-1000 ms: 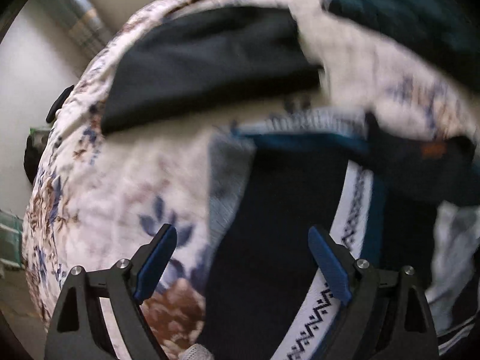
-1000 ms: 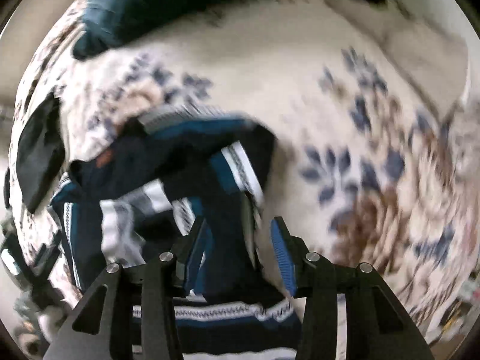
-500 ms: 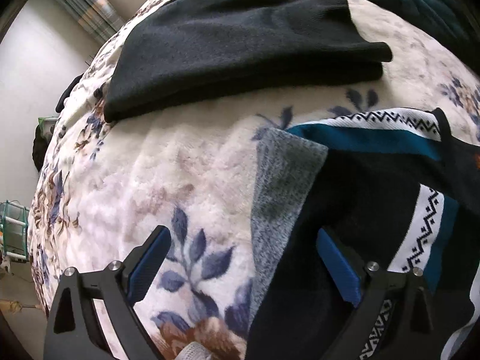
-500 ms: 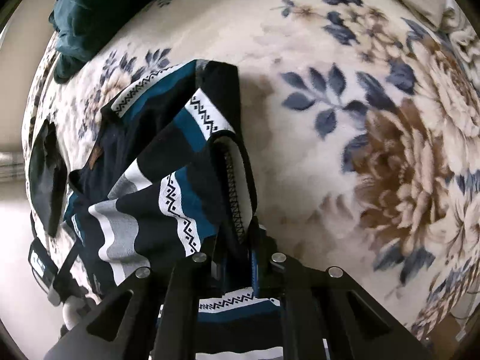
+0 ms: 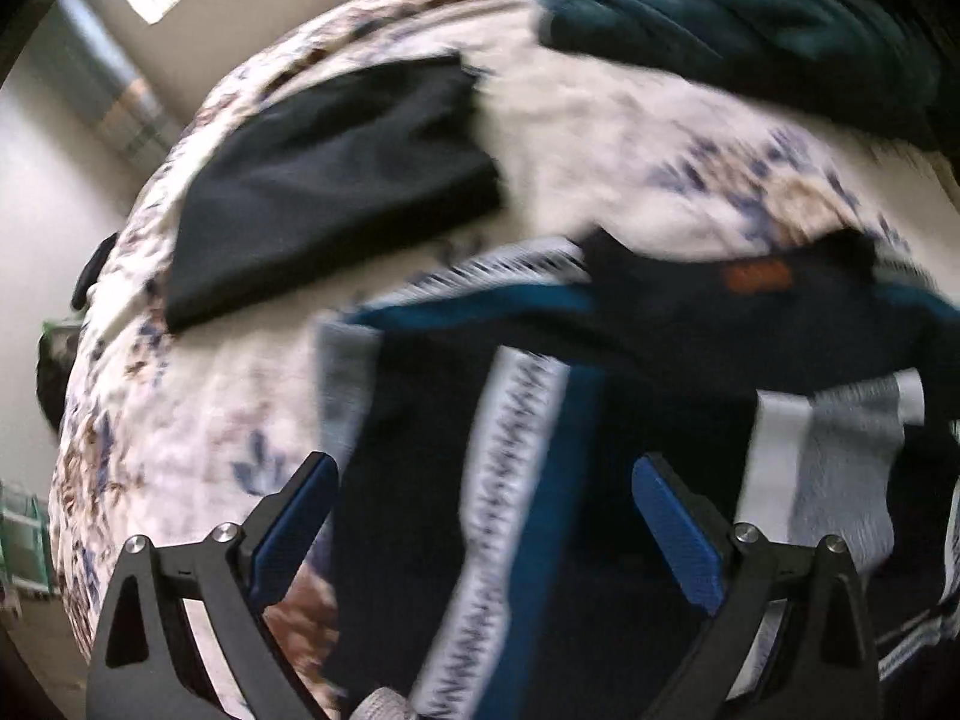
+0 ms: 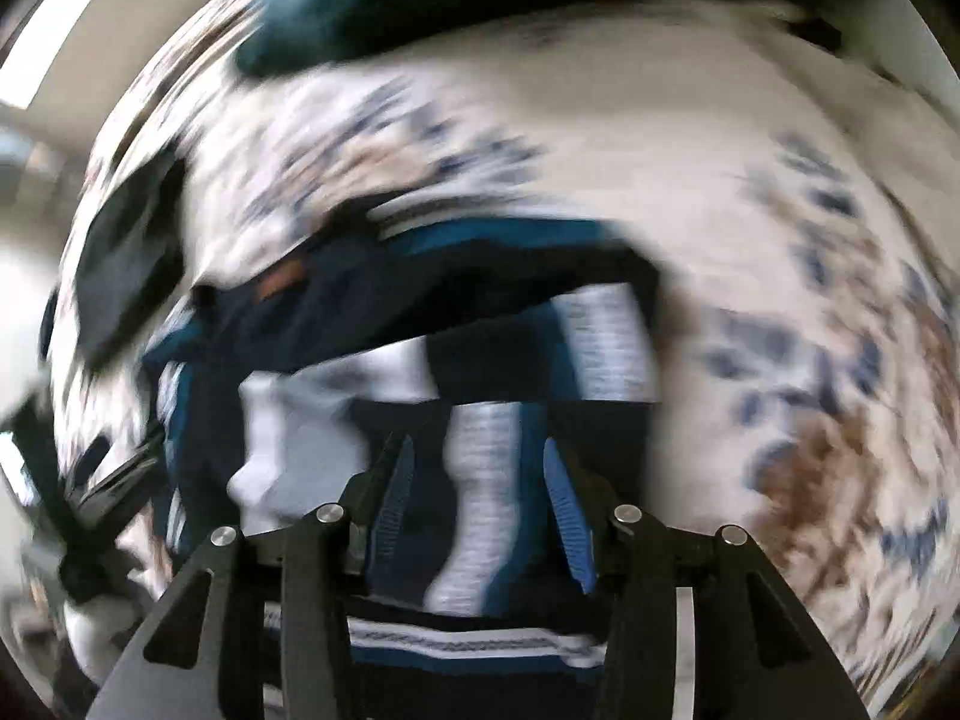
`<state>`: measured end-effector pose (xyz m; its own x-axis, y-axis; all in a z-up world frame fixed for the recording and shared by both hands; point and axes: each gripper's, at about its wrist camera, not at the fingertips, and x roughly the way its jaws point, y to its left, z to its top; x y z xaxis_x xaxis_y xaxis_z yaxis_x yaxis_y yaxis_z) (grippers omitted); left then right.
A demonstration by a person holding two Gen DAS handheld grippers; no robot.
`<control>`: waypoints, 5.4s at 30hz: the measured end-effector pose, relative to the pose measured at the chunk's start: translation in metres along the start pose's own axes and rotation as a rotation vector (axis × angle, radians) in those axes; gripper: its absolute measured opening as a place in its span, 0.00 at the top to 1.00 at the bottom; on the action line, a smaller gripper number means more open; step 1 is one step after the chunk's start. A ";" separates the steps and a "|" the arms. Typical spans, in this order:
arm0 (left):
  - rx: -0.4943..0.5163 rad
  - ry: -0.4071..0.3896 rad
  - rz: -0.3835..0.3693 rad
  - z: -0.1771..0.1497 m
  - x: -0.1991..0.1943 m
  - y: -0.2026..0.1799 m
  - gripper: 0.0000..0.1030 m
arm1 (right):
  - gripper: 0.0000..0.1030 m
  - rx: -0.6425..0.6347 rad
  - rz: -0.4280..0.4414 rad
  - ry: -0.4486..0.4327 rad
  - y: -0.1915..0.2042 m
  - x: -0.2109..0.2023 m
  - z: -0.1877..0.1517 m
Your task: Fold small clothes
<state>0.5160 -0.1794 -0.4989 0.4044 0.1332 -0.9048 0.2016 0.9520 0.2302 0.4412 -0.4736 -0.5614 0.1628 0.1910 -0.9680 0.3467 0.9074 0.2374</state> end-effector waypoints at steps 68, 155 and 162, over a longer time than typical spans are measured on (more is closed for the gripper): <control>-0.086 0.357 -0.145 -0.273 -0.147 -0.349 0.01 | 0.03 -0.189 0.360 0.307 -0.161 0.025 -0.004; -1.081 0.348 -0.215 -0.466 -0.191 0.134 0.52 | 0.29 -0.305 0.344 0.670 0.251 0.074 -0.270; -0.765 0.366 -0.231 -0.422 -0.137 0.083 0.76 | 0.36 -0.332 0.162 0.482 0.291 0.097 -0.180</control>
<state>0.1009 -0.0024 -0.5065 0.0896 -0.1309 -0.9873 -0.4630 0.8722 -0.1576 0.3914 -0.1236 -0.6006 -0.2742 0.4140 -0.8680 0.0329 0.9061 0.4218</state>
